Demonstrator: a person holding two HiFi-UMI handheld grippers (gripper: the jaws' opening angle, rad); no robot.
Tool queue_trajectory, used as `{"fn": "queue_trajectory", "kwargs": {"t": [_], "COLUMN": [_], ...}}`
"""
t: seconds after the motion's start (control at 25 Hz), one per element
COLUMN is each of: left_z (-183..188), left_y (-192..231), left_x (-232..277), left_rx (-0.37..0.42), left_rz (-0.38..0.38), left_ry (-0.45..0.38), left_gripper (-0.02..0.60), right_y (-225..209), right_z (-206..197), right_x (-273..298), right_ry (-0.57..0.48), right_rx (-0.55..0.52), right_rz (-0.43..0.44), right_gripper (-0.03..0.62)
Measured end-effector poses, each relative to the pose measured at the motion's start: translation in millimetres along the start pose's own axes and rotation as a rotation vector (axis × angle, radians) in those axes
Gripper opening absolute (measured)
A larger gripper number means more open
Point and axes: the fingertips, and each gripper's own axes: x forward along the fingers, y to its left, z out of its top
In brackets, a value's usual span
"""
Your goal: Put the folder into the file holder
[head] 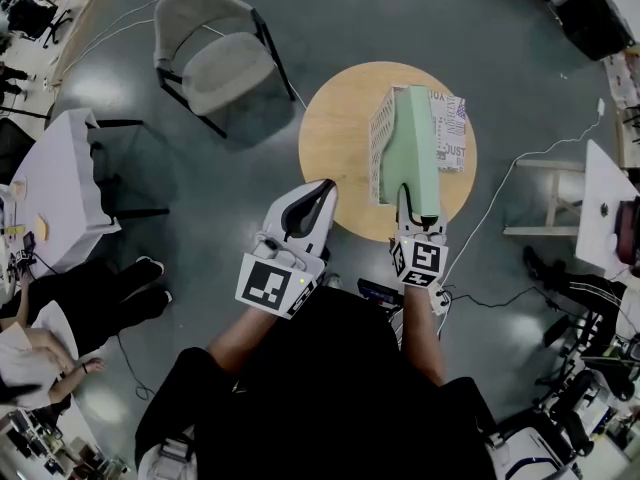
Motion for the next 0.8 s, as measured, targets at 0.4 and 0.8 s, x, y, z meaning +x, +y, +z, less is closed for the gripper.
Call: {"fn": "queue_trajectory", "kwargs": {"t": [0.4,0.8], "left_z": [-3,-4], "left_y": [4,6], "left_x": [6,6], "left_rx": [-0.005,-0.009], "left_rz": [0.006,0.015], "left_ry": [0.004,0.005], "left_gripper": [0.011,0.011], "right_y": [-1,0], "right_z": [-9,-17], "right_x": [9,15], "right_ry": [0.024,0.043], "right_rx": [-0.004,-0.009], "right_rz": [0.007,0.01], "right_gripper": [0.152,0.152]}}
